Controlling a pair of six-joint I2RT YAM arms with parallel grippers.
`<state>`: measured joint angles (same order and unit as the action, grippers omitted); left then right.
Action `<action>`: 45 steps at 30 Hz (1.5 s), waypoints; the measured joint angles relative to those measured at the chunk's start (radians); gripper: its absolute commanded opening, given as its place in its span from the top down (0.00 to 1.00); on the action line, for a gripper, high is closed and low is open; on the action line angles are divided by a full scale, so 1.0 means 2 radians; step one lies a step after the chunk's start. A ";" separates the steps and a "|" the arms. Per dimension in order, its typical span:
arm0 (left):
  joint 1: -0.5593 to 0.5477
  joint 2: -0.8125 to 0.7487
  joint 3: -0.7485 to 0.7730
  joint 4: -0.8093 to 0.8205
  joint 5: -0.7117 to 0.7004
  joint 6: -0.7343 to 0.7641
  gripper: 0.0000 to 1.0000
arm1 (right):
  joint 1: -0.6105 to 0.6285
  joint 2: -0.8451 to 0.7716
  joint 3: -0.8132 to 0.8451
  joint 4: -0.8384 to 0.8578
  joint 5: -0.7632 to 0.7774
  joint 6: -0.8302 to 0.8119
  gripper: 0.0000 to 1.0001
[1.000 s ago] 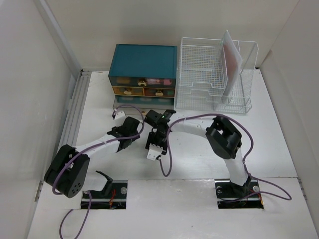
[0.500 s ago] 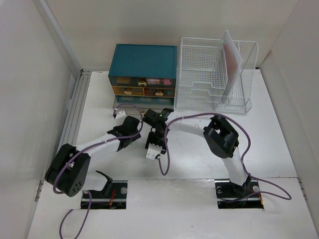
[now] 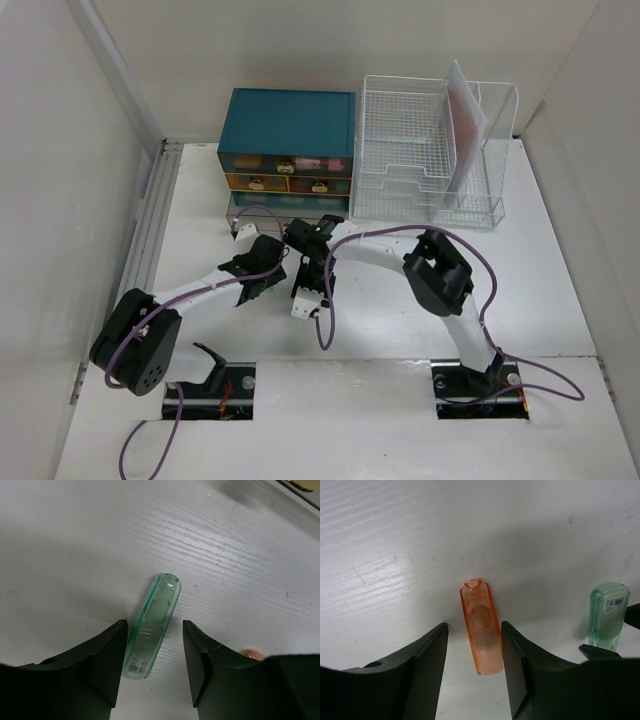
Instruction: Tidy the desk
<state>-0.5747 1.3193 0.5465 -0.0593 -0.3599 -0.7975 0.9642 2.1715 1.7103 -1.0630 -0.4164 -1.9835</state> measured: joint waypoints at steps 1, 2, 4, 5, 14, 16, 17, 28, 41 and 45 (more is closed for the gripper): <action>-0.002 -0.001 -0.001 0.000 0.000 -0.001 0.55 | 0.000 0.001 0.001 -0.003 0.003 0.000 0.47; -0.003 -0.003 -0.002 0.000 0.001 -0.003 0.55 | 0.000 0.001 0.002 -0.004 0.006 0.000 0.47; -0.007 -0.009 -0.006 -0.001 0.003 -0.006 0.55 | 0.002 0.001 0.003 -0.008 0.013 0.000 0.47; -0.009 -0.012 -0.009 -0.002 0.005 -0.008 0.55 | 0.002 0.002 0.005 -0.012 0.018 0.000 0.47; -0.021 -0.026 -0.015 -0.013 0.014 -0.023 0.57 | 0.005 0.019 0.034 -0.048 0.044 0.000 0.49; -0.023 -0.026 -0.015 -0.014 0.016 -0.026 0.58 | 0.006 0.020 0.035 -0.055 0.050 0.000 0.49; -0.024 -0.026 -0.015 -0.014 0.016 -0.026 0.58 | 0.006 0.021 0.035 -0.058 0.053 0.000 0.50; -0.031 -0.026 -0.015 -0.021 0.023 -0.029 0.80 | 0.007 0.022 0.036 -0.080 0.067 -0.001 0.74; -0.034 -0.026 -0.015 -0.021 0.027 -0.031 1.00 | 0.007 0.017 0.034 -0.064 0.058 0.079 0.84; -0.041 -0.034 -0.015 -0.030 0.028 -0.030 1.00 | 0.007 -0.009 0.018 -0.035 0.045 0.141 0.85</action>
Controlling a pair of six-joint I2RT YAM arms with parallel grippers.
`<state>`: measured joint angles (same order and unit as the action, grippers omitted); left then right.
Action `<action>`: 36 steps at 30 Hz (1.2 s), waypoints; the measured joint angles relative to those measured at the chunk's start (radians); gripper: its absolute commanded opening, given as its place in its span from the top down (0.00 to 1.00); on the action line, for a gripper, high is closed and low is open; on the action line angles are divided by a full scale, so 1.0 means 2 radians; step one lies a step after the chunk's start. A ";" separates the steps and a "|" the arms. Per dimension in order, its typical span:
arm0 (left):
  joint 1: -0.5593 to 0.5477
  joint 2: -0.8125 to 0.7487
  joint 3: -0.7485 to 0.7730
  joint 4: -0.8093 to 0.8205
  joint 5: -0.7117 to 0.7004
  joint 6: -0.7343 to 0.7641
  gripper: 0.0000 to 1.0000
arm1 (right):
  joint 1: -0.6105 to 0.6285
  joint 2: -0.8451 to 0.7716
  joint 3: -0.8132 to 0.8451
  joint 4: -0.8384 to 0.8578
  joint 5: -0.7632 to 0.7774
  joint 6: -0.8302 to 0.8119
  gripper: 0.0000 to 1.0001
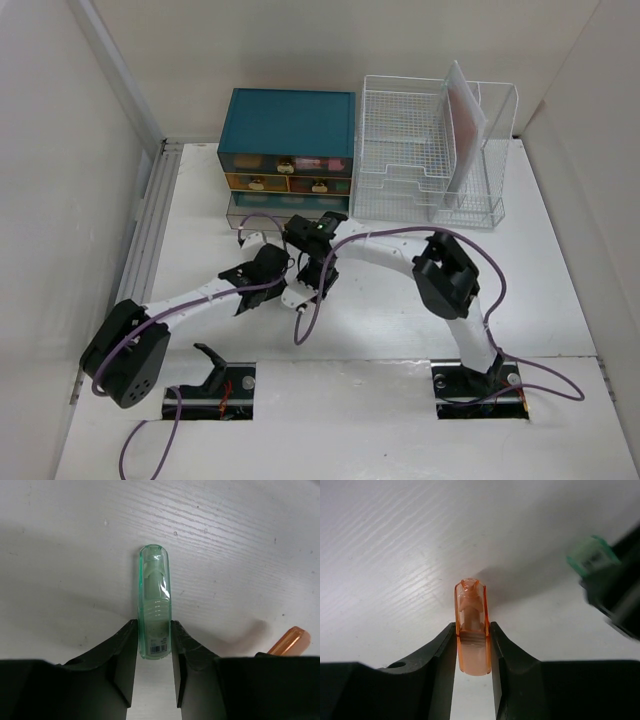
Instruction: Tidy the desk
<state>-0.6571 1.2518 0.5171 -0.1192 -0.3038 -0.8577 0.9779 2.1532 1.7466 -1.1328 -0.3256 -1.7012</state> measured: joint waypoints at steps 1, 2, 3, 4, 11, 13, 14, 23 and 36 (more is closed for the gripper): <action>-0.002 -0.004 0.001 -0.005 0.000 0.001 1.00 | 0.000 -0.011 -0.007 0.012 -0.004 0.018 0.85; -0.005 -0.008 0.002 -0.009 0.000 0.003 1.00 | 0.000 -0.023 -0.014 0.027 -0.006 0.034 0.85; -0.007 -0.012 0.004 -0.014 0.001 0.007 1.00 | 0.000 -0.036 -0.021 0.040 -0.008 0.049 0.85; -0.010 -0.014 0.007 -0.017 0.001 0.011 1.00 | 0.002 -0.048 -0.027 0.055 -0.009 0.063 0.85; -0.015 -0.033 0.031 -0.024 0.000 0.026 1.00 | 0.006 -0.122 -0.080 0.127 0.006 0.137 0.85; -0.015 -0.038 0.034 -0.026 -0.003 0.027 1.00 | 0.006 -0.134 -0.091 0.140 0.013 0.151 0.85; -0.015 -0.039 0.036 -0.029 -0.005 0.028 1.00 | 0.007 -0.140 -0.095 0.145 0.018 0.157 0.85; -0.010 -0.029 0.093 -0.056 -0.031 0.039 1.00 | 0.008 -0.178 -0.113 0.175 0.065 0.201 0.85; 0.046 0.002 0.145 -0.048 -0.039 0.081 1.00 | 0.009 -0.191 -0.129 0.247 0.102 0.254 0.85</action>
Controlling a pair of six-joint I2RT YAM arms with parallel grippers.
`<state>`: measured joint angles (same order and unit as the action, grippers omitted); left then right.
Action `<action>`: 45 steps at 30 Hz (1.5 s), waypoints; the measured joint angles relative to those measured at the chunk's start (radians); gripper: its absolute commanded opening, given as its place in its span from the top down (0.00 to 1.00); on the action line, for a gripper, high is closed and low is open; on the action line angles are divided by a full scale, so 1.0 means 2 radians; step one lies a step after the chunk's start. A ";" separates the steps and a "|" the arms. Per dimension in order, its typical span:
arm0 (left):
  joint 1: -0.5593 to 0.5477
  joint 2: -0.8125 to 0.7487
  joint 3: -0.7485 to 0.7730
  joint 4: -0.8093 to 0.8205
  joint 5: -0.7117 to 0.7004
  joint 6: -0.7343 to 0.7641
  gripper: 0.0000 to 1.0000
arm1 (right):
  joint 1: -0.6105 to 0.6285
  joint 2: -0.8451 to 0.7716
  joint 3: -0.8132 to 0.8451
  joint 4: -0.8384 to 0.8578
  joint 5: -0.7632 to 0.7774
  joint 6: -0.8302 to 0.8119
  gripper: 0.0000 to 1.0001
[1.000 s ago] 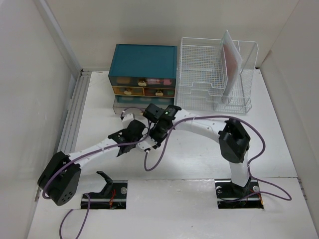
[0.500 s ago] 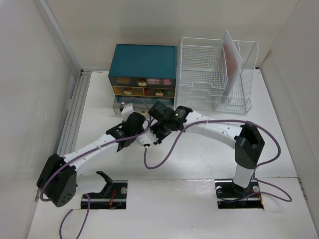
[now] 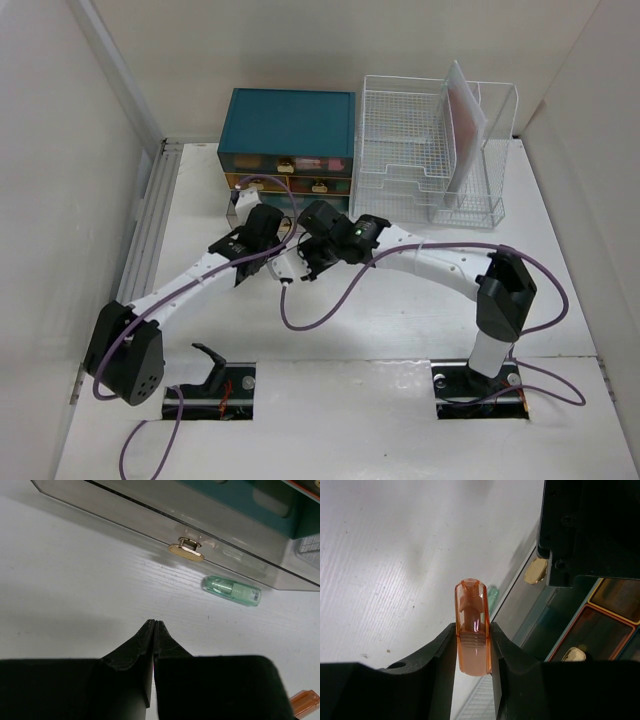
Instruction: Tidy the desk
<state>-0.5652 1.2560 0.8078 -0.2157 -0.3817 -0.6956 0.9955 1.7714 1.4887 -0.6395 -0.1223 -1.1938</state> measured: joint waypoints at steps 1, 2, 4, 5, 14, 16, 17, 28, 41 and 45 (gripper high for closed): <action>0.001 0.002 0.001 0.001 0.000 0.002 1.00 | 0.000 0.000 0.000 0.002 0.001 0.001 0.85; 0.002 0.003 0.002 0.001 0.000 0.005 1.00 | 0.000 0.000 0.000 0.003 0.001 0.002 0.85; 0.005 0.006 0.002 0.003 0.001 0.010 1.00 | 0.000 0.000 0.000 0.004 0.003 0.004 0.85; 0.008 0.007 0.002 0.004 0.001 0.012 1.00 | 0.000 0.000 0.000 0.005 0.006 0.005 0.85; 0.076 0.039 0.027 0.017 0.012 0.040 1.00 | 0.000 -0.002 -0.002 0.048 0.059 0.027 0.86; 0.095 0.045 0.044 0.020 0.016 0.047 0.99 | 0.000 -0.005 -0.008 0.066 0.078 0.032 0.86; 0.104 0.046 0.052 0.024 0.018 0.050 0.98 | -0.001 -0.005 -0.011 0.074 0.089 0.034 0.86; 0.151 0.005 0.076 0.030 0.047 0.070 0.52 | -0.042 0.056 0.033 0.146 0.171 0.051 0.83; 0.152 -0.165 0.041 0.019 0.105 0.114 0.18 | -0.064 0.161 0.119 0.144 0.186 0.081 0.43; 0.152 -0.212 0.037 0.012 0.107 0.133 0.17 | -0.064 0.139 0.118 0.124 0.159 0.097 0.49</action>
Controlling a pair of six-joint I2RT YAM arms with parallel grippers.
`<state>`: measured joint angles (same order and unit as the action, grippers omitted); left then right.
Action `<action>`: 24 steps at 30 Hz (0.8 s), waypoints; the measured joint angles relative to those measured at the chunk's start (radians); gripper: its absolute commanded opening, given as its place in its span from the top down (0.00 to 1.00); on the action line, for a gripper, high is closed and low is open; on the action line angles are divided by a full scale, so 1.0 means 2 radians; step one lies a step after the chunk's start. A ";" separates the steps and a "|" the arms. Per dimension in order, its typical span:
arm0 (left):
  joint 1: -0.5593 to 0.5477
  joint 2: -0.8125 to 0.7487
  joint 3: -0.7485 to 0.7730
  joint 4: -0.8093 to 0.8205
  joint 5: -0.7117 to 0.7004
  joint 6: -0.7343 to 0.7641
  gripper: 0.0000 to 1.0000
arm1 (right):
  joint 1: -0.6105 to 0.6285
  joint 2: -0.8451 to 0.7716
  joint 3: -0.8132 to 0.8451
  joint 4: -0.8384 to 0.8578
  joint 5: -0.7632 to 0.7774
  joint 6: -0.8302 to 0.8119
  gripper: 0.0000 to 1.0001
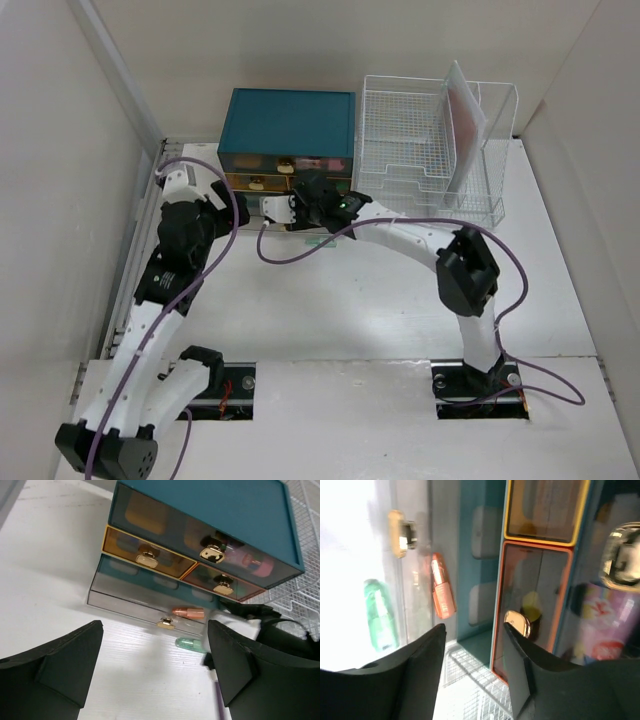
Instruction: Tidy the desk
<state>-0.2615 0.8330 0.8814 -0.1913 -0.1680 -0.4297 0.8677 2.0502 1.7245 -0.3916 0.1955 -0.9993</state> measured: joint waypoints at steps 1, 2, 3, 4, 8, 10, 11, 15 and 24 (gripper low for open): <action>0.000 -0.014 -0.005 -0.001 -0.001 0.004 0.17 | 0.000 -0.011 -0.002 -0.010 -0.013 0.003 0.55; 0.000 -0.030 -0.012 0.001 -0.002 0.007 0.15 | -0.001 -0.024 -0.003 -0.022 -0.032 0.005 0.62; 0.000 -0.044 -0.020 0.001 -0.003 0.010 0.15 | -0.003 -0.037 -0.003 -0.036 -0.054 0.005 0.66; 0.000 -0.060 -0.030 0.001 -0.005 0.013 0.15 | -0.004 -0.050 -0.003 -0.048 -0.074 0.006 0.70; 0.000 -0.107 -0.056 0.001 -0.010 0.020 0.15 | -0.011 -0.077 -0.003 -0.090 -0.137 0.006 0.83; 0.000 -0.118 -0.060 0.006 -0.012 0.023 0.15 | -0.017 -0.074 -0.004 -0.112 -0.165 0.006 0.83; 0.000 -0.122 -0.061 0.008 -0.012 0.024 0.15 | -0.021 -0.069 -0.006 -0.116 -0.170 0.006 0.83; 0.001 -0.127 -0.061 0.015 -0.012 0.028 0.15 | -0.030 -0.046 -0.013 -0.143 -0.190 0.012 0.77; 0.001 -0.152 -0.064 0.015 -0.012 0.034 0.15 | -0.031 -0.022 -0.026 -0.156 -0.193 0.019 0.61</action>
<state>-0.2604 0.5293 0.7540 -0.1604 -0.1913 -0.3622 0.8062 2.0060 1.6722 -0.7040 -0.1898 -0.9607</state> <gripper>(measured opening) 0.847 0.367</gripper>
